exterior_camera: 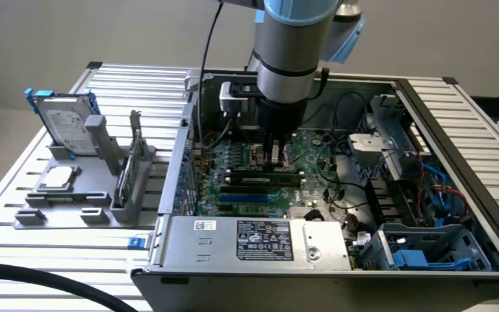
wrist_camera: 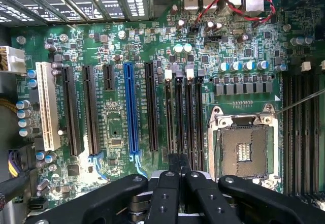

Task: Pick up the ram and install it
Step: 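Press down the ram until it locks into place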

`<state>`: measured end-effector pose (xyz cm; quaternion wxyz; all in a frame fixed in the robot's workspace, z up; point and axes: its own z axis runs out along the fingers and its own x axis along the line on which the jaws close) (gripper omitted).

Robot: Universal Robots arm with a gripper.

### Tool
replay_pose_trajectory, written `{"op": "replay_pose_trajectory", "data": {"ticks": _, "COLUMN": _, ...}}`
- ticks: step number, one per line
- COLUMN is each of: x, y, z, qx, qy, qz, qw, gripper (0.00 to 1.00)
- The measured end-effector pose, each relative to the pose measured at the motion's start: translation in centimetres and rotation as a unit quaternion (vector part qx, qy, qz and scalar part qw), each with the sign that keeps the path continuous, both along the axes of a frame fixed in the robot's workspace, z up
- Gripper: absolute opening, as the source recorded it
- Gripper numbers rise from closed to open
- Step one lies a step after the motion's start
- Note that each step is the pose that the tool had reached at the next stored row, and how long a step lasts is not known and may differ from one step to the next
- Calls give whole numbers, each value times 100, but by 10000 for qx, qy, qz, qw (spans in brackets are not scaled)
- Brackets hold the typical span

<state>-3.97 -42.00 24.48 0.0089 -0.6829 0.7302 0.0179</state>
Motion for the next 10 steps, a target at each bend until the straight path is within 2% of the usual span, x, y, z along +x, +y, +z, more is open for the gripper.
{"op": "replay_pose_trajectory", "data": {"ticks": 10, "x": 0, "y": 1, "z": -9, "qx": 7, "qy": 0, "qz": 0, "qw": 10000, "gripper": 11}}
